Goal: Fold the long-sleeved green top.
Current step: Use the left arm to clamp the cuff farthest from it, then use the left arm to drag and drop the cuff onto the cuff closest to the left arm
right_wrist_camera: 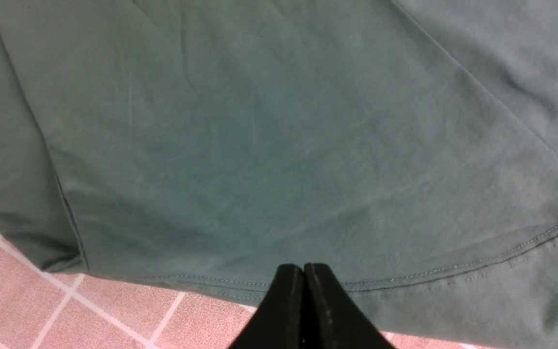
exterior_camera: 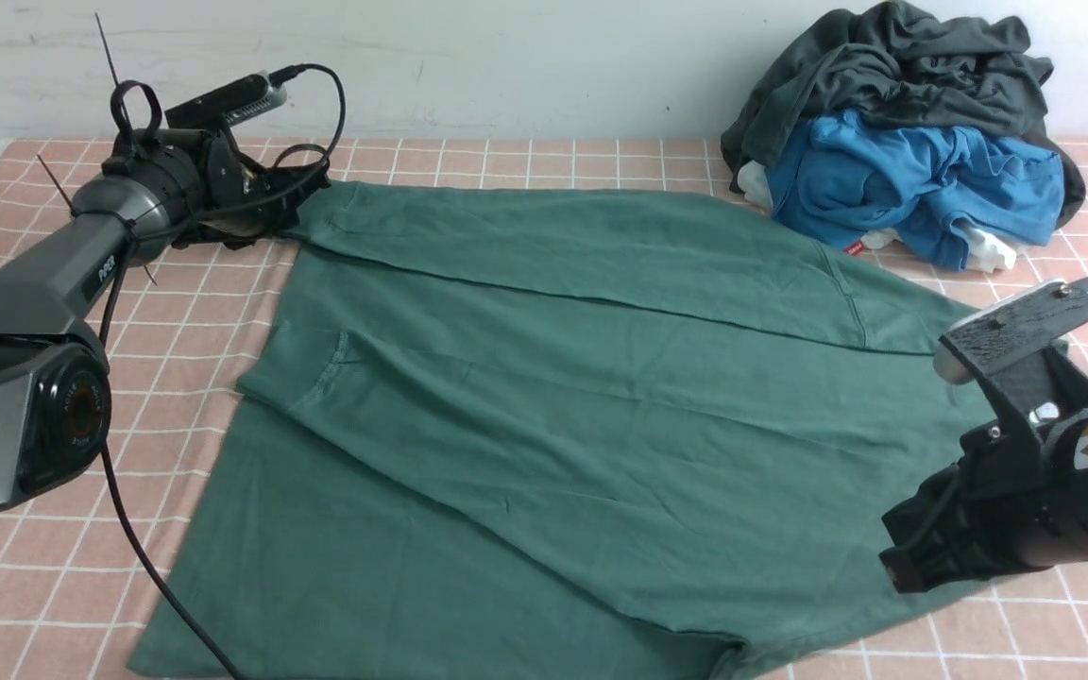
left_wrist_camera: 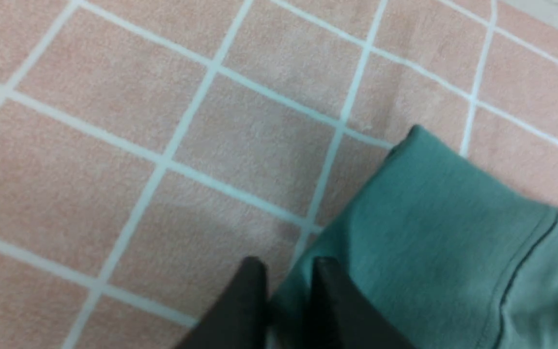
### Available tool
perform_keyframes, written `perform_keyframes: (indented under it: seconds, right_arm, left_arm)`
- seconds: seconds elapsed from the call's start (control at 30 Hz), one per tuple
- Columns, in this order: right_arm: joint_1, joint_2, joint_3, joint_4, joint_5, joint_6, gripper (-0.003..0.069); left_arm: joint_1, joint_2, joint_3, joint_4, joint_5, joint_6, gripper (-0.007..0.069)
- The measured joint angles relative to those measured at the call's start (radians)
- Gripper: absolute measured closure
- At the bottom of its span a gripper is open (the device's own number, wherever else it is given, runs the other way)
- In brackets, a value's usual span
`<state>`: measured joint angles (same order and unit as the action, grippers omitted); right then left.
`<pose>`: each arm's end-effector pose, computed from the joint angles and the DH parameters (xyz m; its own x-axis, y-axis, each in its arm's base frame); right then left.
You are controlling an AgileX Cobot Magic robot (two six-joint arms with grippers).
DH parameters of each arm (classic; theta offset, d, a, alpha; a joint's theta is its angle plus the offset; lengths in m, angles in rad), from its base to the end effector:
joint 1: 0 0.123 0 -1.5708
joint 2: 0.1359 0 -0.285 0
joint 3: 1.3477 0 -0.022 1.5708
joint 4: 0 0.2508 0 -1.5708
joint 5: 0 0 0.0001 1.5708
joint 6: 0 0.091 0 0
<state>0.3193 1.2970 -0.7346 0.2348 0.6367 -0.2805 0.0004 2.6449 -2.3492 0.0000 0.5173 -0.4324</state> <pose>0.2190 0.0857 0.2298 -0.8086 -0.3616 -0.4641 -0.4455 0.8916 0.0816 0.5846 0.0002 0.1327 -0.6025 -0.4193 -0.6791 -0.2785 0.9079 -0.3134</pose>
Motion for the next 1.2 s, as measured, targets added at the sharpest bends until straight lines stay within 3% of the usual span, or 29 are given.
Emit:
perform_keyframes:
  seconds: [0.1,0.3,0.43,0.57,0.63,0.87,1.0,1.2]
  right_arm:
    - [0.000,0.000,0.000,0.000,-0.003,-0.001,0.0669]
    - [0.000,0.000,0.000,0.000,-0.003,-0.001,0.0669]
    - [0.000,0.000,0.000,-0.001,-0.003,-0.001,0.0669]
    - [0.000,0.000,0.000,-0.001,-0.001,-0.003,0.0669]
    - [0.000,0.000,0.000,-0.001,0.004,-0.003,0.0669]
    - [0.000,0.000,0.000,-0.034,0.048,-0.004,0.0669]
    - [0.000,0.000,-0.005,-0.065,0.084,0.037,0.0669]
    - [0.000,0.071,-0.148,-0.164,0.161,0.211,0.0651]
  left_arm:
    - [0.001,-0.015,-0.001,0.000,0.050,0.047,0.0607]
    - [-0.003,-0.125,-0.001,0.000,0.184,0.168,0.0615]
    - [-0.018,-0.215,-0.004,0.000,0.338,0.249,0.0615]
    - [-0.056,-0.317,0.000,0.000,0.651,0.409,0.0615]
    - [-0.074,-0.369,0.050,0.000,0.688,0.458,0.0615]
    - [-0.146,-0.662,0.482,0.057,0.708,0.452,0.0615]
    - [-0.170,-0.800,0.690,0.112,0.628,0.403,0.0615]
    - [-0.183,-0.908,0.952,0.137,0.419,0.352,0.0615]
